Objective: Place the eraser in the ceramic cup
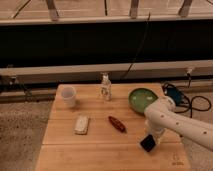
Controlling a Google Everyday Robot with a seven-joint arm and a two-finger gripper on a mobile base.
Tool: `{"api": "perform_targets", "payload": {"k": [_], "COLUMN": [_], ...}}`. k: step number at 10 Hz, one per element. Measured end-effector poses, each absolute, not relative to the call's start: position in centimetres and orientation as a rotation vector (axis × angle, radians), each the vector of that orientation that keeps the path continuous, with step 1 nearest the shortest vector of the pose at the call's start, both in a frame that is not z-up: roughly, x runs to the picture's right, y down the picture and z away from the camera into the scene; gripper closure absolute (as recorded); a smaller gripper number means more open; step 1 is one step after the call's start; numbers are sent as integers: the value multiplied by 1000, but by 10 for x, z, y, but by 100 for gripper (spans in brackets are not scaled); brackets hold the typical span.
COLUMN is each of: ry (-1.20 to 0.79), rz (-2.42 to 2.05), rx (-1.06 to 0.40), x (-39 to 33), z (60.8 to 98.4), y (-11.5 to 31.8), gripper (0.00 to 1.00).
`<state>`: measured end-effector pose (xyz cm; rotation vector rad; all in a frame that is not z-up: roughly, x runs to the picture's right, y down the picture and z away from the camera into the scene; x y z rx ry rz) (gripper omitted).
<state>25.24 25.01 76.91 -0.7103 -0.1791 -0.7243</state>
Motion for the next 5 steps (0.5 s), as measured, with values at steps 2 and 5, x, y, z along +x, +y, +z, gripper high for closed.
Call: {"api": "perform_targets", "payload": {"k": [2, 5], "ry": [-170, -148], "rz": [-738, -756], "rx": [-703, -688], "x": [247, 239], "z": [773, 758], "y": [245, 212], "gripper": [99, 99]}}
